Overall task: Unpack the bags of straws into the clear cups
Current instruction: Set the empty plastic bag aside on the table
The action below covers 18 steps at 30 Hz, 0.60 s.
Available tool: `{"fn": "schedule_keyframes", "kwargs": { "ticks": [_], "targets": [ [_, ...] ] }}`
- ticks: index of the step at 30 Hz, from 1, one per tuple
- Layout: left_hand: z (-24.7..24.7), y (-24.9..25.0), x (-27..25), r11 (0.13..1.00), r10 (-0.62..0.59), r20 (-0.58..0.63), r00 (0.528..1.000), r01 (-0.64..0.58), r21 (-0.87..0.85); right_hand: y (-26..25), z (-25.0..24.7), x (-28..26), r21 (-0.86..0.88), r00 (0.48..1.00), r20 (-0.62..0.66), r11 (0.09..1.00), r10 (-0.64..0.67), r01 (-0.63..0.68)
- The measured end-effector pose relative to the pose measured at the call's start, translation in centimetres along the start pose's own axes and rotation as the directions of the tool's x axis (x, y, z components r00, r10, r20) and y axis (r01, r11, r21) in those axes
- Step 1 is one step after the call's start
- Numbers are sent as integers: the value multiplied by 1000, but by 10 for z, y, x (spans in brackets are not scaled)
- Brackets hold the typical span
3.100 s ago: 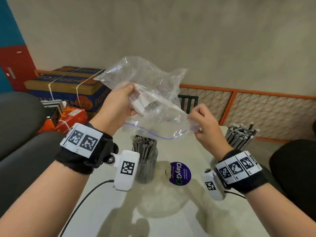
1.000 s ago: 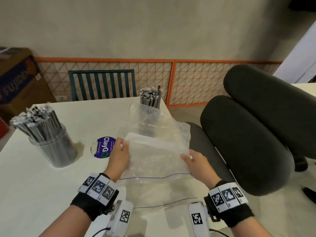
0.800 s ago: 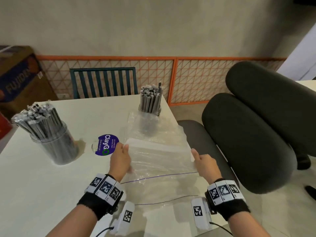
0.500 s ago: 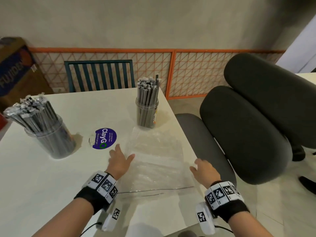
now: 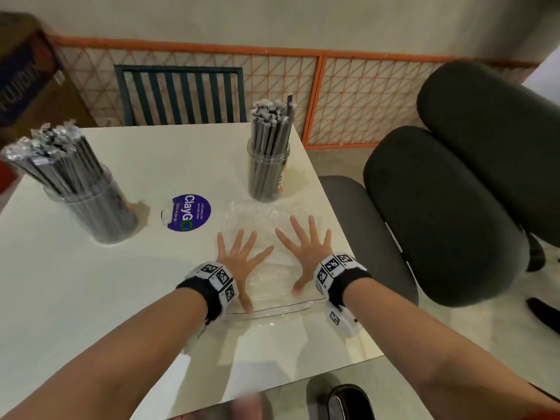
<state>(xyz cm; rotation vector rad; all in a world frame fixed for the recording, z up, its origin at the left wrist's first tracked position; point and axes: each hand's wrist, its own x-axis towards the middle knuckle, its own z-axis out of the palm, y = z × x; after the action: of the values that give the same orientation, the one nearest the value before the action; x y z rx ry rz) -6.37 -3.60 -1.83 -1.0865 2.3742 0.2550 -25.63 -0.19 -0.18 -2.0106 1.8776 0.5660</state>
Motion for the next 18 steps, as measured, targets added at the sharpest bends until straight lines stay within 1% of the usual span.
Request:
{"fn": "schedule_keyframes", "kwargs": {
  "ticks": [2,4,6,8,10,12,13,14,16,18],
  "targets": [
    [8,-1,4,998,-11,68,998,15,-62,1,8,10,20,996,92,1000,-15,14],
    [14,-4,10,992,0,96,995,12,-125,5,20,16,62,985,173,998,-15,4],
    [18,-6,13,986,12,99,995,5,-165,9,27,20,75,979,203,997,-26,11],
    [17,-7,13,986,15,114,993,4,-164,9,26,21,78,977,213,997,-33,16],
    [10,-4,11,986,16,146,989,9,-166,8,18,20,80,969,246,997,-31,12],
    [-7,-4,5,980,25,180,983,12,-200,7,2,18,96,958,283,995,-38,11],
    [-19,-6,1,975,37,168,985,0,-220,7,-11,16,132,958,283,991,-49,12],
    [-34,-9,-5,969,54,128,990,-22,-245,9,-27,14,201,963,261,980,-68,15],
    [-62,-21,-16,936,91,-18,996,-92,-339,16,-63,11,375,984,162,927,-78,12],
    [-90,-37,-26,880,98,-177,979,-168,-445,27,-101,10,504,999,34,864,-31,9]
  ]
}}
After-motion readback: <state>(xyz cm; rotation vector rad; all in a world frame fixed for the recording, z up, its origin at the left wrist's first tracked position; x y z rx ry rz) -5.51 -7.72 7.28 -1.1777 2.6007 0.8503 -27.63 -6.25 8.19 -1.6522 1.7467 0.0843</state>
